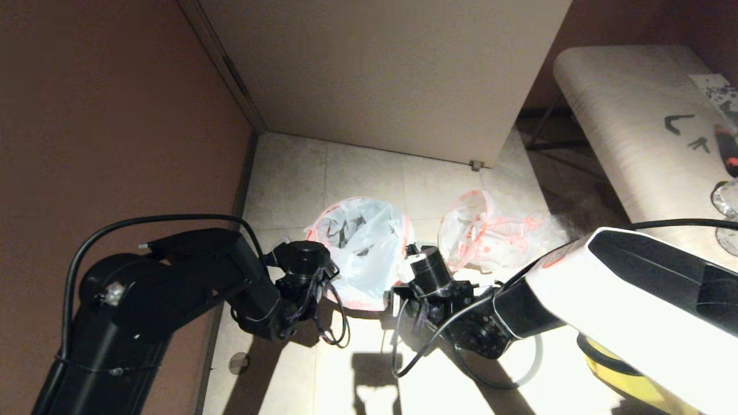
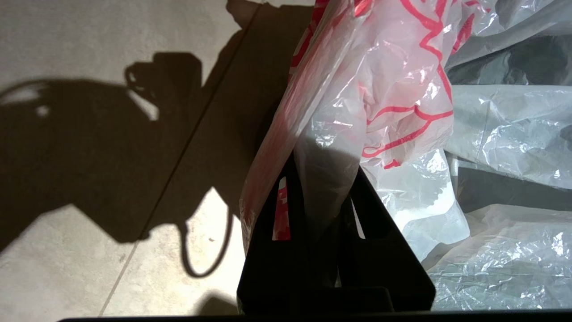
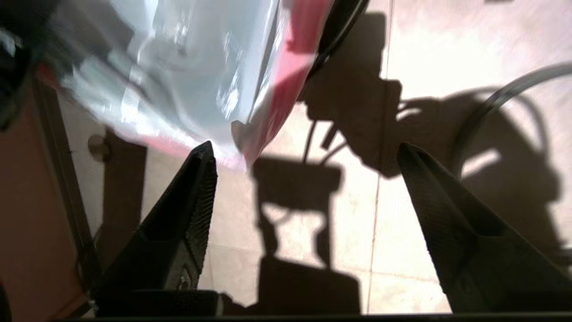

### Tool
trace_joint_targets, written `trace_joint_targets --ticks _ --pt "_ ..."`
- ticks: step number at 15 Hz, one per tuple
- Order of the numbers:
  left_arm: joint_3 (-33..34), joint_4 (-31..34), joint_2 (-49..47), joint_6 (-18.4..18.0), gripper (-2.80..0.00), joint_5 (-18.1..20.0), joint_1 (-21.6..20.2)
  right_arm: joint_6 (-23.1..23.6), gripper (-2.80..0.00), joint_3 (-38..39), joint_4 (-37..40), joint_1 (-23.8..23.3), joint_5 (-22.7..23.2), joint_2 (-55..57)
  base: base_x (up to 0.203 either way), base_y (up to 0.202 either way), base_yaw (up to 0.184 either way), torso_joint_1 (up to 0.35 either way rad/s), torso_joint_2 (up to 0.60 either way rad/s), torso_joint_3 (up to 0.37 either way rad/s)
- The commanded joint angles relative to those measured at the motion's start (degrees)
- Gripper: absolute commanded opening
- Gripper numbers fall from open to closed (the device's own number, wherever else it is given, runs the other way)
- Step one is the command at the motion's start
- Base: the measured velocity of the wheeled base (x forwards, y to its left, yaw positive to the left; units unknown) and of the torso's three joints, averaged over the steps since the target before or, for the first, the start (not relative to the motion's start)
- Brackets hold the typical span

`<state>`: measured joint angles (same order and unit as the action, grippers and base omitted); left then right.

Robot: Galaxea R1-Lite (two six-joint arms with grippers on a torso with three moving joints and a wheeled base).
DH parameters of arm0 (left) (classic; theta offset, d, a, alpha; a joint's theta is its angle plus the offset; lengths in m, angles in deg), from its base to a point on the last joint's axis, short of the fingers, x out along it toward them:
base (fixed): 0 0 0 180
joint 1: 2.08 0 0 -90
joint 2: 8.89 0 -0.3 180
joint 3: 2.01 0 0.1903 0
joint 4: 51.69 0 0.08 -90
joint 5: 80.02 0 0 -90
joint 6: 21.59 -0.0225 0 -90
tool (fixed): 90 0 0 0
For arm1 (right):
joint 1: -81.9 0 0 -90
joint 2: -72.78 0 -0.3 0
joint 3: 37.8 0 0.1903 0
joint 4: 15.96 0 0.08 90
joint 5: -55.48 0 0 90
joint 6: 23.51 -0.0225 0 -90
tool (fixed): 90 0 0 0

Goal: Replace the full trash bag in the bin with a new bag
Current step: Put the new garbage bag on the trash can

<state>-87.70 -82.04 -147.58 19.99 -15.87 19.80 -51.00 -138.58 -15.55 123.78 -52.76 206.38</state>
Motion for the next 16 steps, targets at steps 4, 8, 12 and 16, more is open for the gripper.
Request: trace_joint_targets --ticks 4,8,12,16 --pt "0.0 -0.3 -0.1 0.2 -2.8 -0.1 0.0 2.4 0.0 -7.0 -0.3 -2.9 -0.4 0.7 0.0 0.0 0.0 0.0 0.0 0.0" --pt "0.0 -0.3 -0.1 0.2 -2.8 -0.1 0.0 10.3 0.0 -16.8 -0.1 -6.3 -3.7 7.4 0.0 0.0 0.0 0.0 0.0 0.0" --pt "0.0 -0.3 -0.2 0.2 -2.8 -0.1 0.0 13.3 -2.8 -21.1 -0.1 -6.9 -4.4 11.2 0.0 0.0 0.0 0.0 0.0 0.0" --pt "0.1 -0.3 -0.2 0.2 -2.8 -0.2 0.0 14.5 -2.8 -25.0 0.2 -7.0 -4.4 13.2 0.0 0.0 0.0 0.0 0.0 0.0"
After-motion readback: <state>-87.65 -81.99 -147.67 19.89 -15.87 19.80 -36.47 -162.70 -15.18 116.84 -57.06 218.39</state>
